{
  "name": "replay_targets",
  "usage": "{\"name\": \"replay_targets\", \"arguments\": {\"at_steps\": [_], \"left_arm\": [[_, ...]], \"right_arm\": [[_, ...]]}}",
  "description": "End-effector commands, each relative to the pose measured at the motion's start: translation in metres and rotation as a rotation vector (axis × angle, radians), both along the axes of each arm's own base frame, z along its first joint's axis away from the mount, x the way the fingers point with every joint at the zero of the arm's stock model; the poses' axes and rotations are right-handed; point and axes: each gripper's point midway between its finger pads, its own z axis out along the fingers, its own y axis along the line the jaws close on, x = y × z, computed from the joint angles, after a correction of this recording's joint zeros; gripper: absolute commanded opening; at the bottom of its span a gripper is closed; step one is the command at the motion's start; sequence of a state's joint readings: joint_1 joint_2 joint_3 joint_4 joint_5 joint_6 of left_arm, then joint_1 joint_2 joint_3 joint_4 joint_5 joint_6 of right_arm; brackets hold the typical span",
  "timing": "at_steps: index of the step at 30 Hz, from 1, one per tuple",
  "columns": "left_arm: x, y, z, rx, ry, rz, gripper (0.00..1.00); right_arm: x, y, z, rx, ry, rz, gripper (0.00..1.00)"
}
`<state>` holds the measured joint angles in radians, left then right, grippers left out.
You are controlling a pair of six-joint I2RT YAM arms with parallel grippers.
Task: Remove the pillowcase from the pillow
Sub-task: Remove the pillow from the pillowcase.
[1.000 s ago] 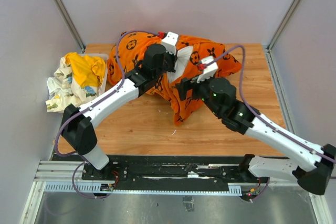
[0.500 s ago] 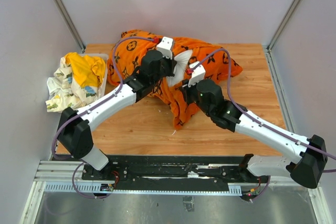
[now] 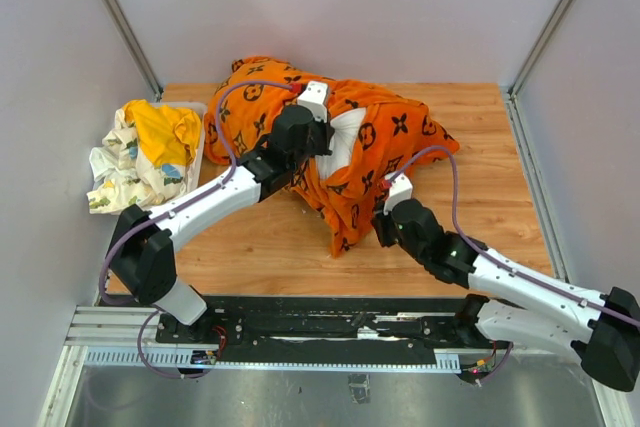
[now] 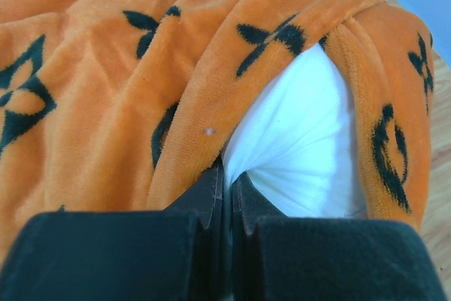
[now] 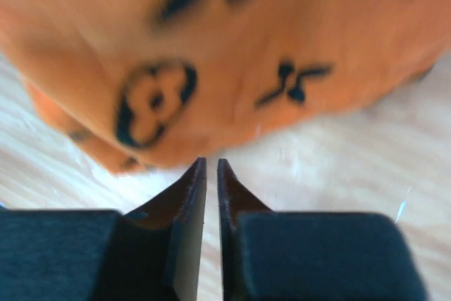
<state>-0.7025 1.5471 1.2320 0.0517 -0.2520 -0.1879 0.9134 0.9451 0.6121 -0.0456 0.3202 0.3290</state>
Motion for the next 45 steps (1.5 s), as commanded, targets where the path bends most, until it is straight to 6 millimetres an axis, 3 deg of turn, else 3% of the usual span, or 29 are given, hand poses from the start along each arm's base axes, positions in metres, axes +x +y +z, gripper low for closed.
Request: {"name": "replay_targets", "arguments": {"at_steps": [1,4,6,7,9,10,12,15,17,20,26,29,32,39,45], "left_arm": [[0.022,0.047,0.045,-0.06,-0.121,0.217,0.0],[0.017,0.046,0.052,-0.092,-0.133,0.2,0.0],[0.013,0.043,0.056,-0.113,-0.141,0.175,0.0],[0.012,0.041,0.058,-0.12,-0.143,0.161,0.0],[0.008,0.034,0.059,-0.126,-0.145,0.115,0.0],[0.006,0.03,0.058,-0.126,-0.146,0.085,0.0],[0.002,0.023,0.055,-0.135,-0.147,0.04,0.0],[0.001,0.022,0.047,-0.134,-0.137,0.034,0.0],[0.001,0.023,0.046,-0.127,-0.136,0.038,0.0],[0.0,0.027,0.048,-0.118,-0.142,0.048,0.0],[-0.004,0.036,0.047,-0.107,-0.155,0.068,0.0],[-0.005,0.038,0.047,-0.104,-0.158,0.072,0.0],[-0.004,0.043,0.046,-0.094,-0.158,0.096,0.0],[0.004,0.058,0.04,-0.067,-0.153,0.193,0.0],[0.006,0.063,0.042,-0.087,-0.134,0.232,0.0]], "right_arm": [[-0.037,-0.027,-0.067,-0.056,0.226,-0.03,0.09],[-0.049,-0.031,-0.084,-0.036,0.283,-0.038,0.02],[-0.046,-0.029,-0.075,-0.016,0.264,-0.037,0.05],[-0.042,-0.026,-0.065,-0.006,0.235,-0.027,0.17],[-0.03,-0.02,-0.032,0.029,0.155,-0.028,0.6],[-0.022,-0.018,-0.008,0.05,0.104,-0.039,0.75],[-0.007,-0.012,0.043,0.093,0.001,-0.044,0.93],[0.016,-0.004,0.108,0.126,-0.12,-0.073,0.96],[0.033,0.005,0.132,0.103,-0.156,-0.098,0.96],[0.055,0.011,0.14,0.039,-0.162,-0.16,0.96],[0.071,0.036,0.107,-0.052,-0.076,-0.149,0.89],[0.067,0.037,0.088,-0.087,-0.024,-0.135,0.74],[0.049,0.032,0.065,-0.094,0.043,-0.093,0.57],[0.001,-0.013,0.001,-0.085,0.166,-0.123,0.44],[-0.035,-0.03,-0.055,-0.084,0.309,-0.112,0.12]]}}
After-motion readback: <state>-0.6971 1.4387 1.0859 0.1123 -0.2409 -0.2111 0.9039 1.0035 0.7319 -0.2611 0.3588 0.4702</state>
